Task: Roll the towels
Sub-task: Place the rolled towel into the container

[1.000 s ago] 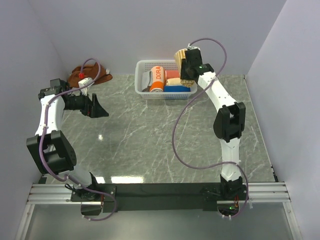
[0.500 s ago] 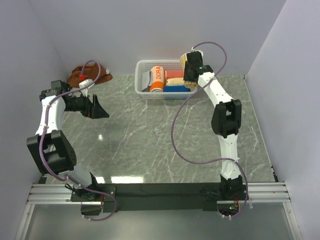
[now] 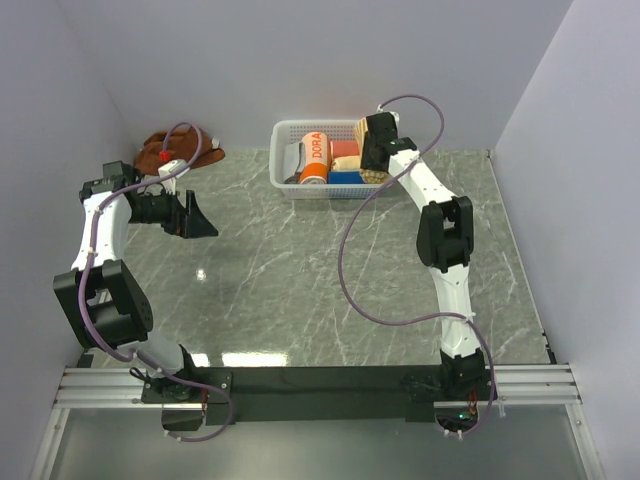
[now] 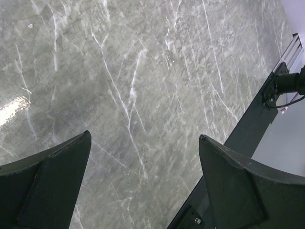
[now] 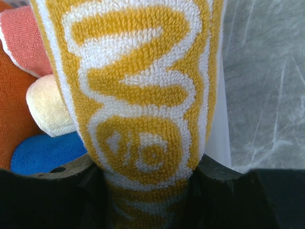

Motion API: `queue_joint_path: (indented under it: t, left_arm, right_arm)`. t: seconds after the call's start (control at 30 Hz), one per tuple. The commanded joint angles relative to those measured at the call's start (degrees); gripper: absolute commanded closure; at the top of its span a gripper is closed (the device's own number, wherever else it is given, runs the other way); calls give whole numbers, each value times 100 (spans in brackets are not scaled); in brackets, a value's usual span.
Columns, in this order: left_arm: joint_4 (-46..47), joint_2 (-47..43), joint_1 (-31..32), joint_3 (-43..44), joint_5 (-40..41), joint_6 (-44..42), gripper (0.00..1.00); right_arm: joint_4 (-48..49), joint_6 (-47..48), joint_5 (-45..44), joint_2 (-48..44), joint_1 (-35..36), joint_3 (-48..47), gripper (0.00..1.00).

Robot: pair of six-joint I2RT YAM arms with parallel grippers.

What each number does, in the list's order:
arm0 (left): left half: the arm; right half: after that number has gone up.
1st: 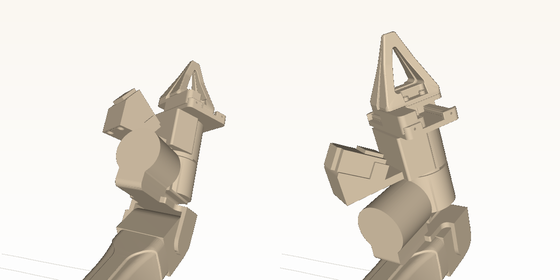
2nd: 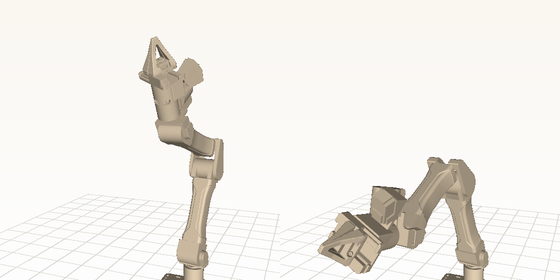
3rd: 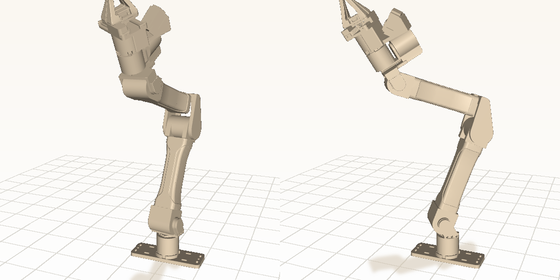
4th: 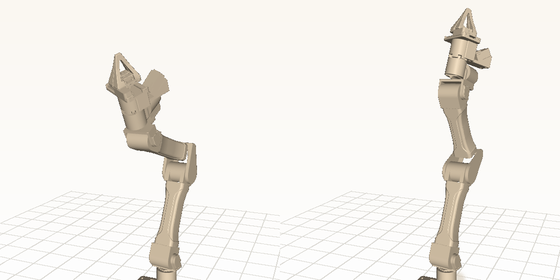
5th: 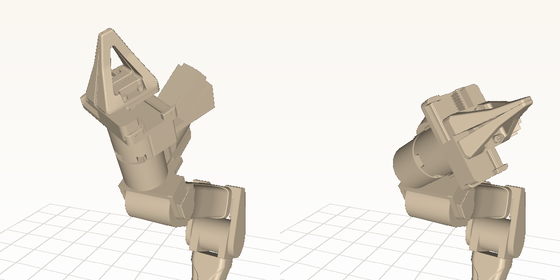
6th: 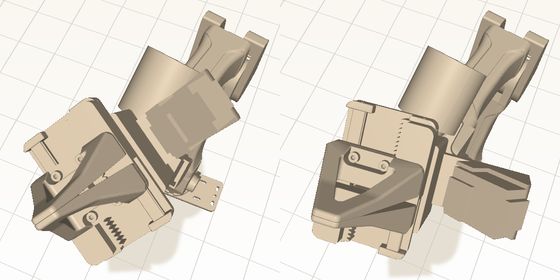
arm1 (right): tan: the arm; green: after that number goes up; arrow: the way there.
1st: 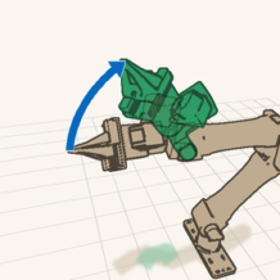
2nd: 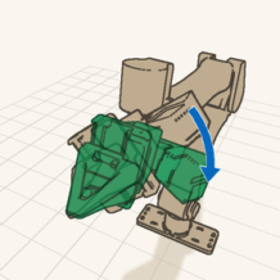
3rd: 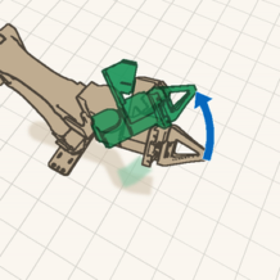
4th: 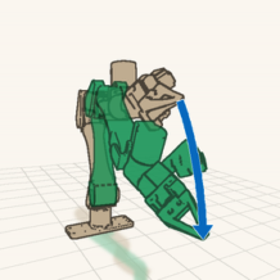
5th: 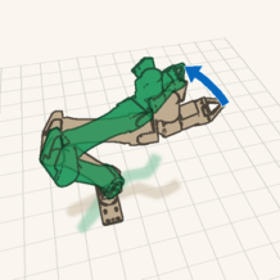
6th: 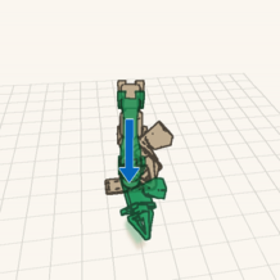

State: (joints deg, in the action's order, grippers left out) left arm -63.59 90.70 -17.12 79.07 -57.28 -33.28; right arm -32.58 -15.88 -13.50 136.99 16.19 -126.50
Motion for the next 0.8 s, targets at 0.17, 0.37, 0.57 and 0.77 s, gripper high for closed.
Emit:
queue_joint_path:
  t: [0.17,0.37,0.57,0.77]
  left_arm:
    - [40,-131,16,30,41,119,1]
    - [84,-140,8,65,6,208,0]
    - [198,-219,16,65,-12,278,1]
    - [391,-280,16,100,41,427,1]
  right_arm:
    - [182,-196,40,-32,-54,-217,35]
    - [111,-249,207,-233,-124,-244,18]
    - [24,-310,356,-628,-151,-112,8]
    - [-73,-249,480,-1033,-177,-226,6]
